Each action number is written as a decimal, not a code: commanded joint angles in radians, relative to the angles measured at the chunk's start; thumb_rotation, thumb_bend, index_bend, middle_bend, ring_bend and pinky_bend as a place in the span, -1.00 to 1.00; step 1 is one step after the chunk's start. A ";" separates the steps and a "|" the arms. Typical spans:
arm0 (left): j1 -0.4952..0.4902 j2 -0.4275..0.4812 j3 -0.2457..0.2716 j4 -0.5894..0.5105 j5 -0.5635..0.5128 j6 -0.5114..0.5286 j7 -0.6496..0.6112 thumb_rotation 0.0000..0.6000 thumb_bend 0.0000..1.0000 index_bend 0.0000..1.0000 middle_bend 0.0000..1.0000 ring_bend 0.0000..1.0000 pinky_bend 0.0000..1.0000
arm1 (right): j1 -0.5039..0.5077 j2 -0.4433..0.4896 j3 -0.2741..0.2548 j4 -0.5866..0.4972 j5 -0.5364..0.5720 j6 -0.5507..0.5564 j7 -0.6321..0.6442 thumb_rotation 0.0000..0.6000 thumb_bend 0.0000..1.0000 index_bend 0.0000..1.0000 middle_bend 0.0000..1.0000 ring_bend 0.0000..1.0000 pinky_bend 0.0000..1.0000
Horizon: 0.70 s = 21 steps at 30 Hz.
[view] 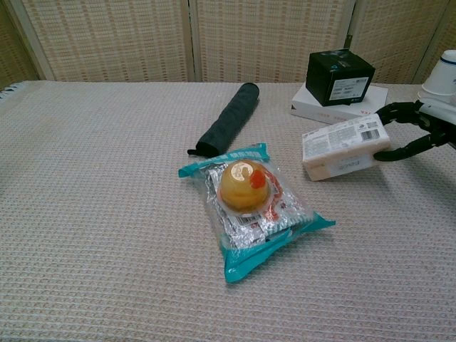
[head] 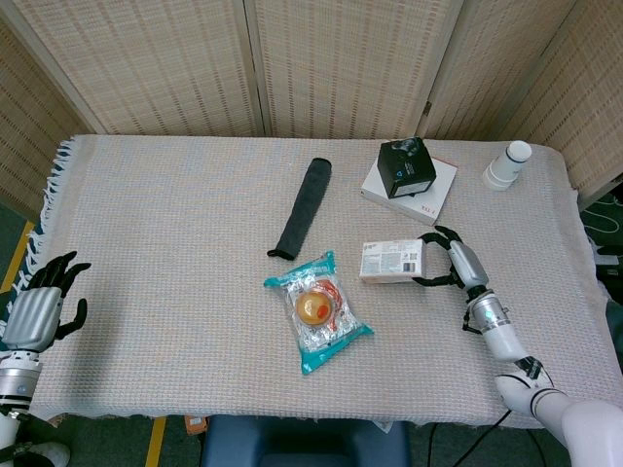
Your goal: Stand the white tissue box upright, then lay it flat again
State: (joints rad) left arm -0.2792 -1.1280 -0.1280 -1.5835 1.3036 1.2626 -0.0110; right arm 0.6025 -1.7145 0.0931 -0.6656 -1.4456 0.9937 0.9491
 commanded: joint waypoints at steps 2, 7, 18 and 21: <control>0.000 -0.002 0.002 -0.001 0.000 -0.001 0.005 1.00 0.10 -0.62 -1.00 -1.00 -0.76 | -0.004 0.035 0.001 -0.037 0.001 -0.002 -0.086 1.00 -0.65 -0.11 -0.17 -0.71 -1.00; -0.001 -0.002 0.002 -0.004 -0.001 -0.003 0.011 1.00 0.10 -0.62 -1.00 -1.00 -0.76 | -0.005 0.089 -0.002 -0.114 0.031 -0.071 -0.229 1.00 -0.65 -0.20 -0.17 -0.73 -1.00; -0.004 -0.005 0.002 -0.001 -0.008 -0.008 0.019 1.00 0.10 -0.62 -1.00 -1.00 -0.76 | 0.005 0.154 0.020 -0.236 0.116 -0.207 -0.382 1.00 -0.67 -0.56 -0.49 -0.91 -1.00; -0.004 -0.005 0.003 -0.002 -0.007 -0.009 0.021 1.00 0.10 -0.62 -1.00 -1.00 -0.76 | 0.001 0.154 0.028 -0.242 0.125 -0.199 -0.412 1.00 -0.76 -0.69 -0.74 -1.00 -1.00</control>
State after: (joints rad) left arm -0.2834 -1.1325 -0.1248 -1.5859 1.2965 1.2539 0.0105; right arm 0.6049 -1.5621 0.1163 -0.9030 -1.3265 0.7925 0.5463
